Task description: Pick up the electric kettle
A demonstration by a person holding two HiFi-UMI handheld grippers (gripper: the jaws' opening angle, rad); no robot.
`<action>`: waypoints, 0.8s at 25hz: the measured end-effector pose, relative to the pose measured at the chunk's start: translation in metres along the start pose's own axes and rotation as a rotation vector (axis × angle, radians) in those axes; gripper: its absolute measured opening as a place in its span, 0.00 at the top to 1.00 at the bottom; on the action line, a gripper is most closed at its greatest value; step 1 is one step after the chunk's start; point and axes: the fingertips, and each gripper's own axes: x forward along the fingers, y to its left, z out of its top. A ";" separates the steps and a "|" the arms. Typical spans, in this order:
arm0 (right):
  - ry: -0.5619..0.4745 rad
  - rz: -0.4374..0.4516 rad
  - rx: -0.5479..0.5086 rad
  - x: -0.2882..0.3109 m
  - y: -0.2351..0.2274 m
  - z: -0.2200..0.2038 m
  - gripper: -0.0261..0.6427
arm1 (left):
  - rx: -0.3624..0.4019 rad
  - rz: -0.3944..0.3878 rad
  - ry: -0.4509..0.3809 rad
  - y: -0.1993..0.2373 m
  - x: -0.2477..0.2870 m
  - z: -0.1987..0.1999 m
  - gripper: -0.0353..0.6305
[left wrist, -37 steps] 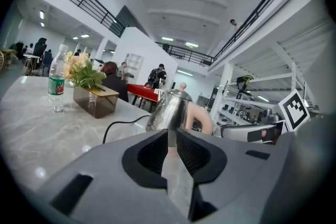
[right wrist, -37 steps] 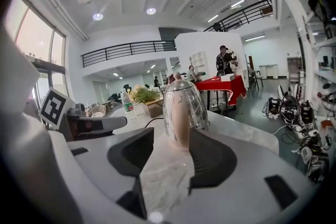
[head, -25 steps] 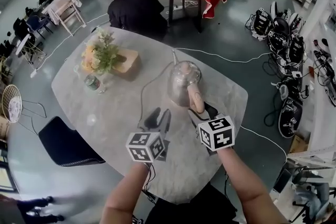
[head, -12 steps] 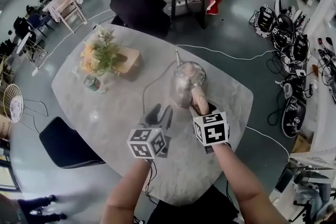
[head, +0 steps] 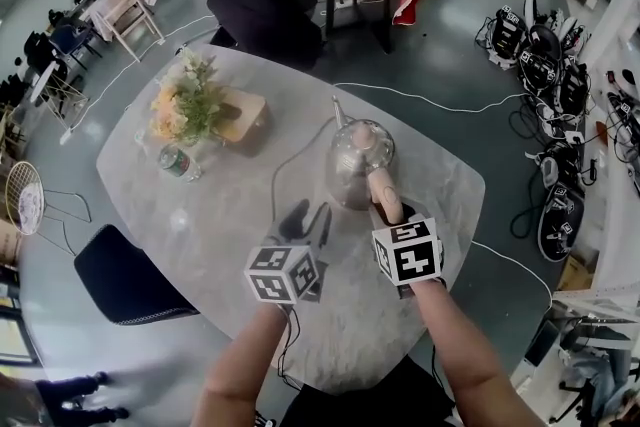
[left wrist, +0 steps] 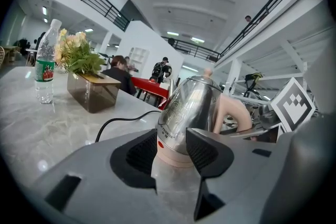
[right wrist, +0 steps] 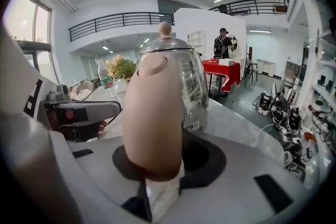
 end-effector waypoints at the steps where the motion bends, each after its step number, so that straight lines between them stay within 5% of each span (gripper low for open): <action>1: -0.002 0.007 -0.002 0.000 -0.001 0.000 0.81 | -0.006 0.004 -0.003 0.001 0.001 0.001 0.73; 15: -0.025 0.107 -0.043 0.001 -0.011 0.000 0.81 | -0.042 0.027 -0.028 0.028 0.028 0.024 0.73; 20: -0.027 0.125 -0.063 0.002 -0.012 0.001 0.81 | -0.140 0.036 -0.021 0.044 0.047 0.019 0.73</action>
